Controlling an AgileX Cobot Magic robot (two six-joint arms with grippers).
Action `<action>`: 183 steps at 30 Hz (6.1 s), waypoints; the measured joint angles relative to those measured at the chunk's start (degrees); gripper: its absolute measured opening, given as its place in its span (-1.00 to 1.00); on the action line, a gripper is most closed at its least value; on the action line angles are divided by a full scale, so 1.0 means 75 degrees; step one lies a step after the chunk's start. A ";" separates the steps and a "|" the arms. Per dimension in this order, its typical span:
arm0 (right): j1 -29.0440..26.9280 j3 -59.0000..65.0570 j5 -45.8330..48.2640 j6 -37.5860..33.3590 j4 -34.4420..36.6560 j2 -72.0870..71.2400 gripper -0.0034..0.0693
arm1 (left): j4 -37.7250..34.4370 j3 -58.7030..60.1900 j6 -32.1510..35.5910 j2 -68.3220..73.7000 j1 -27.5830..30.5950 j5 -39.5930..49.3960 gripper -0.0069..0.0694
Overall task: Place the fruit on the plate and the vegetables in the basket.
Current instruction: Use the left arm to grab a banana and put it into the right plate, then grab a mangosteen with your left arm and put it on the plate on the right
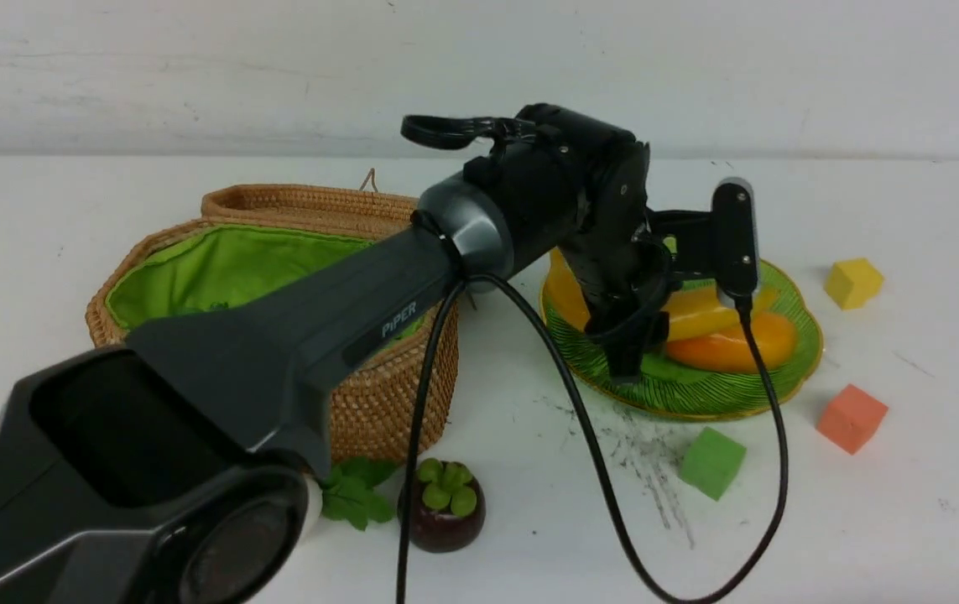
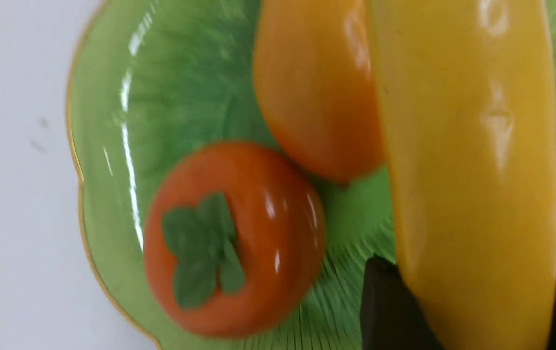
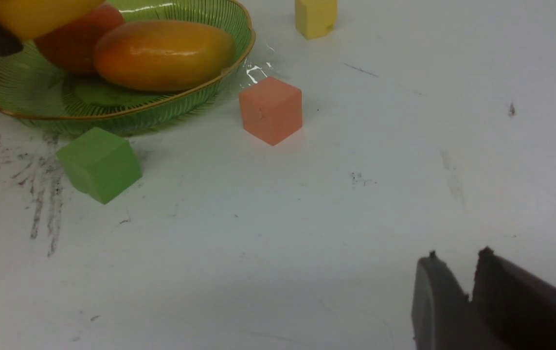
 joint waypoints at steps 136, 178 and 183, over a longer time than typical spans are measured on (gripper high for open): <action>0.0000 0.0000 -0.0005 0.0000 -0.0002 -0.0009 -0.25 | -0.2304 0.5189 -1.0328 -0.2796 0.0397 0.1310 -0.71; 0.0000 0.0000 -0.0012 0.0000 -0.0002 -0.0009 -0.25 | 0.0837 0.5798 -1.1597 -0.2850 -0.0683 0.1429 0.68; 0.0000 0.0000 -0.0009 0.0000 -0.0002 -0.0009 -0.25 | 0.1204 0.5798 -1.2001 -0.2716 -0.0681 0.1312 0.68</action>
